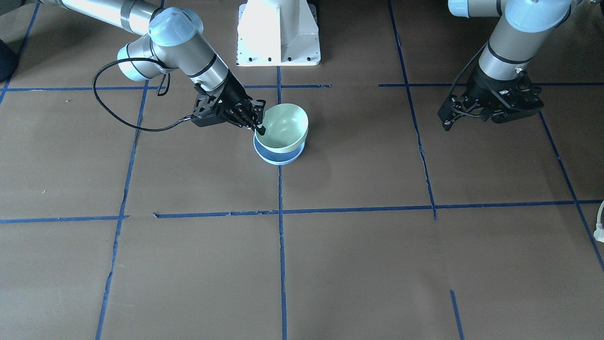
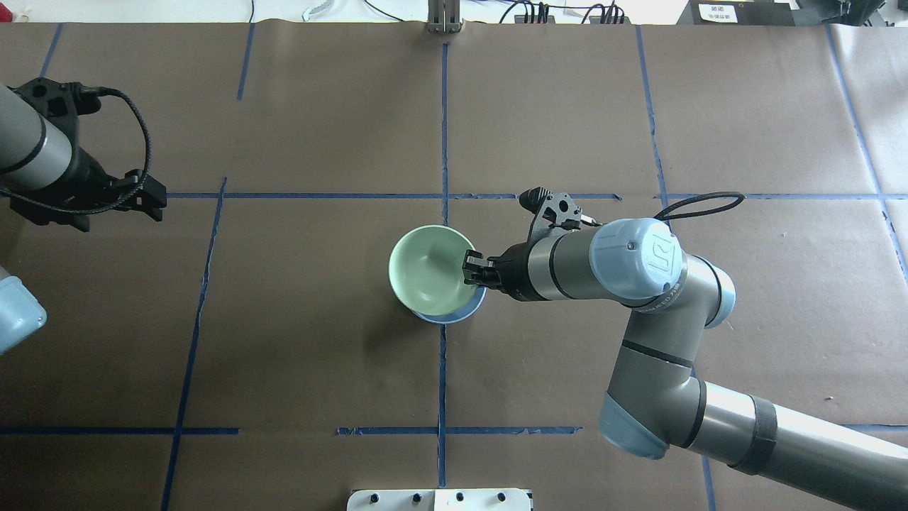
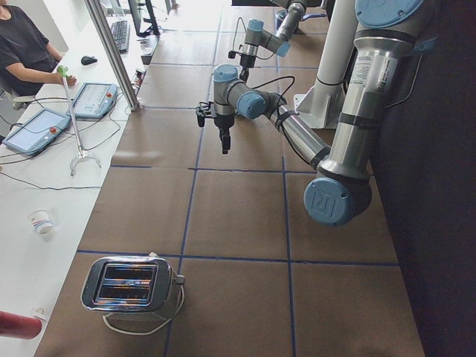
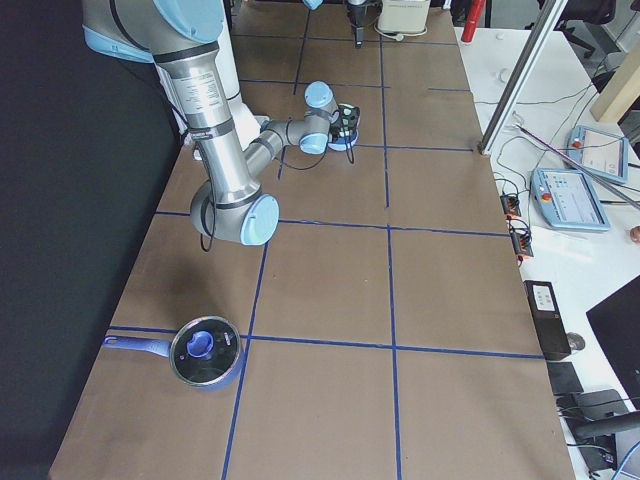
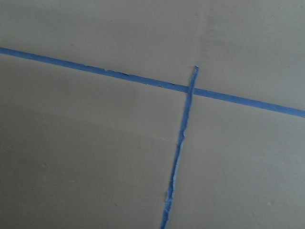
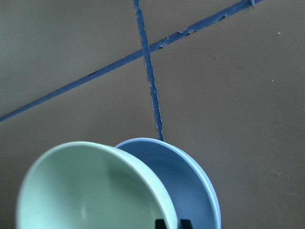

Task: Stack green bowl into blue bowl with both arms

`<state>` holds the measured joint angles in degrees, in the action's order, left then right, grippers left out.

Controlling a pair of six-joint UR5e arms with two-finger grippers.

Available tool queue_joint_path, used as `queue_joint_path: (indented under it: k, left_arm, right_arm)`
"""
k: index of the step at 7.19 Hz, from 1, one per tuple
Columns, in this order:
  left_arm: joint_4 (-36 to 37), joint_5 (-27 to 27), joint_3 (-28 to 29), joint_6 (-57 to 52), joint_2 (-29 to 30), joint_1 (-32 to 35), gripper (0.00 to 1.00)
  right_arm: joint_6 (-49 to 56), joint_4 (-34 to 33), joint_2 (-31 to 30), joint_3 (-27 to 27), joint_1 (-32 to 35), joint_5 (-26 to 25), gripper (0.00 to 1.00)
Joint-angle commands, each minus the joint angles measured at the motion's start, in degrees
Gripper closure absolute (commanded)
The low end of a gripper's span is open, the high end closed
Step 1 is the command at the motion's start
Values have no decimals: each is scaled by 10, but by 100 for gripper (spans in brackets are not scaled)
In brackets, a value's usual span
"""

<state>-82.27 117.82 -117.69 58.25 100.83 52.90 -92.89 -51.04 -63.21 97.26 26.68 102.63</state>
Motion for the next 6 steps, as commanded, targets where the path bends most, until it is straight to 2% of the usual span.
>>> queue_joint_path:
  k: [1,3,4,5,6]
  left_arm:
    - [0,9,2,-52,-25,25,0]
    - [0,9,3,-53,-27,31,0]
    - [1,16,2,-86,-31,53,0]
    - [1,49,2,-149,-54,80,0]
    - [7,57,4,-209,-66,112,0]
  right_arm:
    - [2,-7,2,5,17,2,0]
    - [3,-11,-2,6,47,25,0]
    - [7,-43,-3,9,77,57,0]
    - [51,-96,-7,25,106,87,0]
    - [114,-167,-9,47,122,99,0]
